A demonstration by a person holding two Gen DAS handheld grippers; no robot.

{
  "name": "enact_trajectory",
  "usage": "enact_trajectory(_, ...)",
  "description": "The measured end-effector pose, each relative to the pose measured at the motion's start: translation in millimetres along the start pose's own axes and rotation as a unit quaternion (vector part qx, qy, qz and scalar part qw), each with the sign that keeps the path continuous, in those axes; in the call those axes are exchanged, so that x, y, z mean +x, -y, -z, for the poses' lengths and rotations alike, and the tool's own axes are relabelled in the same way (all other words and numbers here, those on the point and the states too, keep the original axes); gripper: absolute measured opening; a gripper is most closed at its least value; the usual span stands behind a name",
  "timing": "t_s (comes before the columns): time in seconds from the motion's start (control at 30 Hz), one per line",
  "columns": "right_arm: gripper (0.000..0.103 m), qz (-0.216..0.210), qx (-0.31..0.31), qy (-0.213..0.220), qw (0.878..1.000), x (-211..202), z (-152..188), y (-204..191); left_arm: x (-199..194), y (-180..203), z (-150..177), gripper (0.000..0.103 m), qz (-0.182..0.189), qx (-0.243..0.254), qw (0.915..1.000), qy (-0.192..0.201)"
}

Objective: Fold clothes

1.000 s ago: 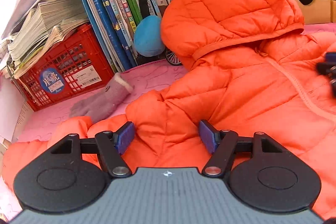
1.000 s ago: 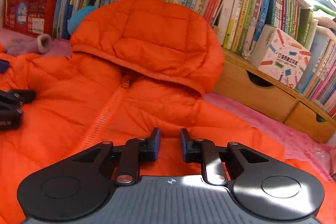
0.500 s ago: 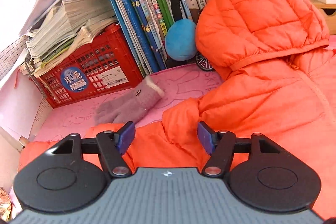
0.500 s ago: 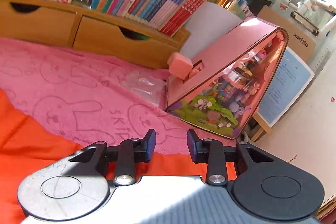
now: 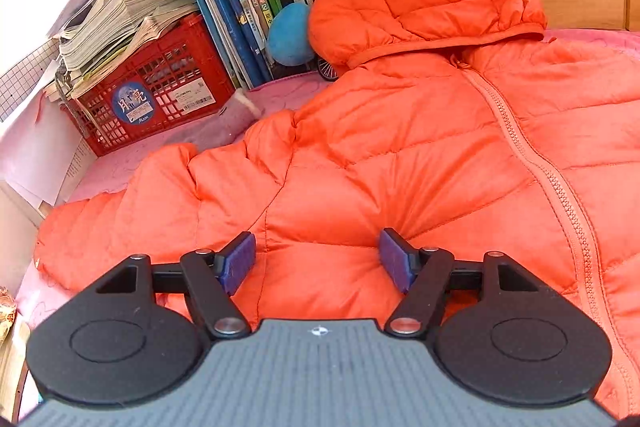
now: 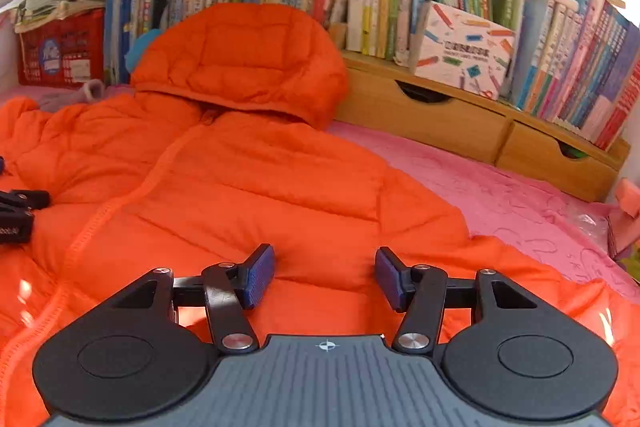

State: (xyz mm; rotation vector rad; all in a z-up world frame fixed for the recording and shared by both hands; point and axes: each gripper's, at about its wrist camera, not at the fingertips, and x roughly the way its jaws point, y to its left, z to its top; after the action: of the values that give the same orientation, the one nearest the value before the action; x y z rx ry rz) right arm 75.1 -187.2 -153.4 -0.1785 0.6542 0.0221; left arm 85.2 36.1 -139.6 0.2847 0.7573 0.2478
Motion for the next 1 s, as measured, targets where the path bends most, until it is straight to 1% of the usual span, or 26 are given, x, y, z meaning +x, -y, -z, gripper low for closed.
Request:
enact_trajectory(0.03,0.057,0.031,0.014,-0.014,0.999,4.0,12.9,26.3,0.3,0.9,0.9,0.072,-0.004,0.001,1.0,0.003)
enact_trajectory(0.07,0.057,0.062,0.013,-0.018,0.998,5.4,23.3,49.5,0.6,1.7,1.9,0.072,-0.007,0.003,1.0,0.005)
enact_trajectory(0.13,0.065,0.115,0.003,-0.024,0.993,4.8,40.2,92.9,0.7,4.4,3.1,0.072,-0.016,0.008,0.9998,0.01)
enact_trajectory(0.2,0.068,0.161,-0.012,-0.028,0.986,2.4,53.4,134.1,0.3,8.7,2.2,0.072,-0.028,0.013,0.9995,0.009)
enact_trajectory(0.27,0.069,0.219,-0.008,-0.052,0.974,6.6,54.3,171.6,-1.2,14.2,-2.5,0.071,-0.04,0.019,0.999,-0.002)
enact_trajectory(0.33,0.068,0.27,0.025,-0.081,0.959,5.6,51.9,204.1,-3.8,20.5,-9.8,0.066,-0.05,0.027,0.9982,-0.019)
enact_trajectory(0.37,0.067,0.284,0.043,-0.076,0.955,-2.8,51.4,212.8,-10.0,23.9,-11.7,0.064,-0.042,0.026,0.9987,-0.015)
enact_trajectory(0.43,0.066,0.307,0.079,-0.065,0.946,-19.2,50.1,228.0,-22.8,30.5,-15.3,0.064,-0.023,0.022,0.9995,-0.007)
enact_trajectory(0.53,0.066,0.24,0.117,-0.055,0.962,-36.7,47.2,209.7,-44.9,50.6,-18.2,0.065,0.02,0.024,0.9995,0.005)
enact_trajectory(0.6,0.066,0.195,0.142,-0.047,0.969,-48.3,45.3,197.6,-55.3,64.5,-19.2,0.065,0.048,0.024,0.9986,0.005)
enact_trajectory(0.67,0.066,0.149,0.166,-0.04,0.974,-60.0,43.4,185.4,-59.7,83.4,-20.4,0.066,0.078,0.02,0.9967,-0.009)
enact_trajectory(0.77,0.066,0.079,0.2,-0.03,0.976,-76.5,40.1,165.9,-63.2,105.1,-20.8,0.066,0.093,0.027,0.9951,-0.022)
enact_trajectory(0.83,0.066,0.021,0.197,-0.036,0.98,-76.5,32.9,139.1,-65.7,112.2,-18.8,0.066,0.091,0.042,0.9948,-0.02)
enact_trajectory(0.9,0.066,-0.037,0.189,-0.043,0.98,-76.8,26.0,111.7,-64.7,107.4,-14.3,0.069,0.08,0.049,0.9951,-0.031)
enact_trajectory(0.93,0.066,-0.062,0.168,-0.046,0.983,-78.2,23.9,94.9,-64.2,104.9,-12.0,0.069,0.074,0.053,0.9952,-0.036)
enact_trajectory(1.0,0.066,-0.11,0.126,-0.051,0.985,-81.4,19.9,61.6,-58.9,89.2,-5.1,0.074,0.046,0.05,0.9958,-0.061)
